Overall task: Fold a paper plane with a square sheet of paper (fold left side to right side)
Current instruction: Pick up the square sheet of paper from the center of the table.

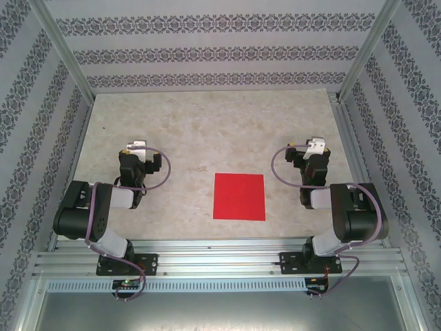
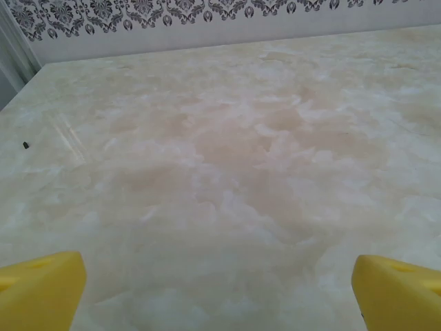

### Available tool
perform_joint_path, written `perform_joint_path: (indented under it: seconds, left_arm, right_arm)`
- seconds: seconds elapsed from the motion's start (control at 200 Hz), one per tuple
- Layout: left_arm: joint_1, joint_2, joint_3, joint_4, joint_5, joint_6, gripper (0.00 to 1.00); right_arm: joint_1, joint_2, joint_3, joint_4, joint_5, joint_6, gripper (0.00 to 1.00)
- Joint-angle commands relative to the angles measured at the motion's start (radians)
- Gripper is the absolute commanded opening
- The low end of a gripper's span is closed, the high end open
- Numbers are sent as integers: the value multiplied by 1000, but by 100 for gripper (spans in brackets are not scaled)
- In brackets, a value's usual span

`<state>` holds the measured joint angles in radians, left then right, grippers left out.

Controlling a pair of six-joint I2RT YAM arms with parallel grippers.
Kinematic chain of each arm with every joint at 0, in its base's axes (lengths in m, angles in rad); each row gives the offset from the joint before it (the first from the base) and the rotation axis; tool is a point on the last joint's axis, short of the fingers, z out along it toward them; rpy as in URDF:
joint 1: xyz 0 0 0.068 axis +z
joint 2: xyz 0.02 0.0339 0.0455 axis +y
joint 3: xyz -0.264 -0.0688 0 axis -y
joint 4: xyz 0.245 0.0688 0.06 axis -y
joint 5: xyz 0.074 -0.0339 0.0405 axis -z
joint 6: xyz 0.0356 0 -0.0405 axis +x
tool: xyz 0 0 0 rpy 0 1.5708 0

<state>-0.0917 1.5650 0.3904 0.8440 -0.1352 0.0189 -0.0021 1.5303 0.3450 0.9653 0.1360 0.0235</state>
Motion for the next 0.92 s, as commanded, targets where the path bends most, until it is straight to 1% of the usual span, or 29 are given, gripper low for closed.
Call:
perform_joint_path:
  seconds: [0.0, 0.794, 0.859, 0.914]
  left_arm:
    - [9, -5, 18, -2, 18, 0, 100]
    - [9, -10, 15, 3, 15, 2, 100]
    - [9, -53, 41, -74, -1, -6, 100]
    - [9, -111, 91, -222, -42, -21, 100]
  right_arm:
    - [-3, 7, 15, 30, -20, -13, 98]
    - [-3, 6, 14, 30, -21, -11, 98]
    - [-3, -1, 15, 24, -9, -9, 98]
    - [-3, -27, 18, -4, 10, -1, 98]
